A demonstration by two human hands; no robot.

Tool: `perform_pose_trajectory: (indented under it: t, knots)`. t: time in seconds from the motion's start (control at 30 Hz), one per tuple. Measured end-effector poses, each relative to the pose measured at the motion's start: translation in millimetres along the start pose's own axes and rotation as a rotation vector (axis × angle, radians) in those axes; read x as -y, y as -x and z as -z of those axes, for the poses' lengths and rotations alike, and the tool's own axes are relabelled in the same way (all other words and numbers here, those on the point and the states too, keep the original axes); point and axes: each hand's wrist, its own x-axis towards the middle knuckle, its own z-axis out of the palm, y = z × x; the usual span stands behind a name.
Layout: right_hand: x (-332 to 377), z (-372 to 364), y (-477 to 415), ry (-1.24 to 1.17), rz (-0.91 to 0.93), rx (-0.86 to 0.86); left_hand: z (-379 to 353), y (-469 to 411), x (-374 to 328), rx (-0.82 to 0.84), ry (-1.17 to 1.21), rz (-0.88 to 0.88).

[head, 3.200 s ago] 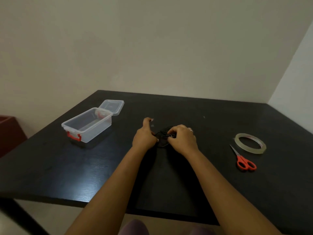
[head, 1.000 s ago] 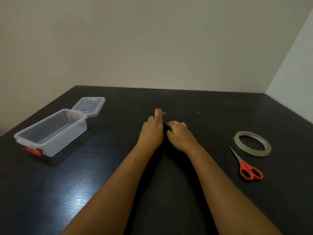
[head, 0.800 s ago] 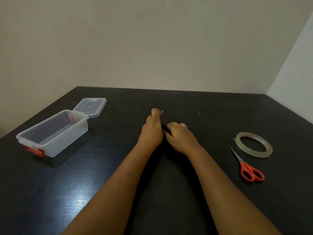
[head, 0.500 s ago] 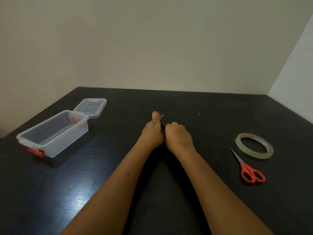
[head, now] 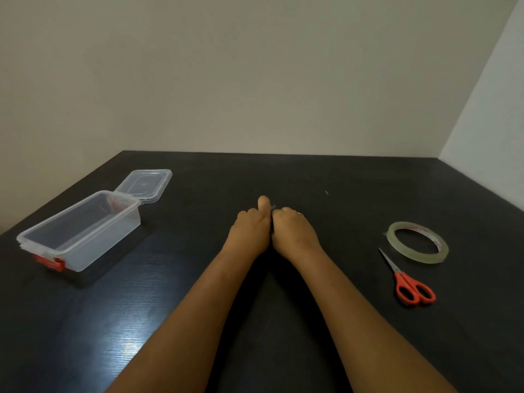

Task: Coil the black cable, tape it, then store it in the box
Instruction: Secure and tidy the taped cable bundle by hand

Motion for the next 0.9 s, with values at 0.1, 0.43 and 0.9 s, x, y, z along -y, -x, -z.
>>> perform_pose_trajectory:
  t: [0.1, 0.43, 0.9]
  knots:
    - [-2.3, -0.7, -0.8, -0.044, -0.017, 0.044, -6.2, -2.7, 1.8, -0.061, -0.119, -0.063]
    - [-11.7, -3.9, -9.2, -0.337, -0.166, -0.068, 15.2, -4.5, -4.9, -0.166, 0.859, 0.089]
    - [-17.4, -4.2, -7.6, -0.957, -0.025, 0.026, 30.4, 1.0, -2.1, -0.011, 1.553, 0.16]
